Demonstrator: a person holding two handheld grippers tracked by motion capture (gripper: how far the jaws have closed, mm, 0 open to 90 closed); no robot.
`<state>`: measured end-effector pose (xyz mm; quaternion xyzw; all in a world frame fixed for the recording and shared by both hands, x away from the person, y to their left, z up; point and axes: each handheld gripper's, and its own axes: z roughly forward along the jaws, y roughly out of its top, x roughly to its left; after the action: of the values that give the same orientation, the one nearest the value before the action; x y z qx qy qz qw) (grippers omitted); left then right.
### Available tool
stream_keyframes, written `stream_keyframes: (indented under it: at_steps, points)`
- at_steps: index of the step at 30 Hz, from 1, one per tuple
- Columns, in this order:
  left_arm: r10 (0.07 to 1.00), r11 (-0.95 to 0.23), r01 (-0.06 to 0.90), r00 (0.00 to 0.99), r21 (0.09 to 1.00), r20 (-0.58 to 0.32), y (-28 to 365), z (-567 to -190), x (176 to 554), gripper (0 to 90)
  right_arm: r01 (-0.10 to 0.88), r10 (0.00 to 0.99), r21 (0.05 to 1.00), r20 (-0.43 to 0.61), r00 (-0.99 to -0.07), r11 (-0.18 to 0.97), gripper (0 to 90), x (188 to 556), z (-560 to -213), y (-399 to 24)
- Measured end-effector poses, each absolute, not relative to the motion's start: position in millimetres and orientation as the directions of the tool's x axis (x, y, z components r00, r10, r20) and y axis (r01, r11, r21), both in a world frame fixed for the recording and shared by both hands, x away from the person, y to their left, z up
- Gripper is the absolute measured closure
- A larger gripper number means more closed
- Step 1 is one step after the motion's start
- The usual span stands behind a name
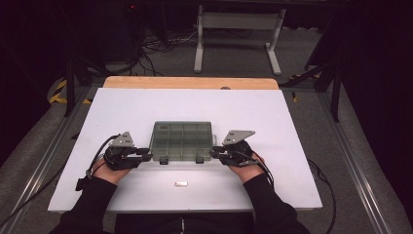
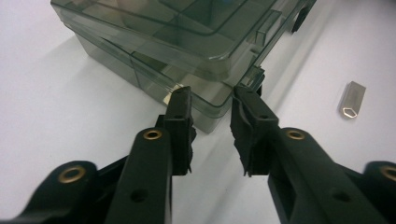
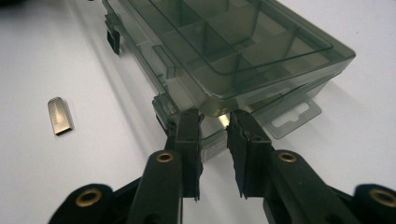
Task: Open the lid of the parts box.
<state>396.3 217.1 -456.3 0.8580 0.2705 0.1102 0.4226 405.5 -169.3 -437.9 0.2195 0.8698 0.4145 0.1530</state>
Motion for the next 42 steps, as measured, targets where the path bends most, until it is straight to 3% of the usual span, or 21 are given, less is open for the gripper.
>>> stream_keyframes:
  at_steps: [8,24,33,42]
  points:
    - [0.549,-0.459,0.374,0.833,0.806,-0.073,217.8,-453.2,394.4,89.9,0.237,0.519,0.813,-0.092,-0.850,0.532,77.7,405.0,-430.6,-170.7]
    - [0.594,-0.393,0.367,0.801,0.843,-0.073,211.5,-451.1,391.1,90.0,0.245,0.520,0.816,-0.079,-0.850,0.524,73.7,406.1,-430.3,-171.1]
    - [0.607,-0.383,0.361,0.792,0.851,-0.063,210.7,-450.2,389.5,90.0,0.272,0.512,0.806,-0.045,-0.858,0.526,51.1,412.6,-431.7,-170.7]
    - [0.606,-0.364,0.351,0.793,0.863,-0.067,212.3,-448.2,389.3,90.0,0.253,0.516,0.781,-0.103,-0.850,0.571,32.4,421.6,-429.3,-163.0]
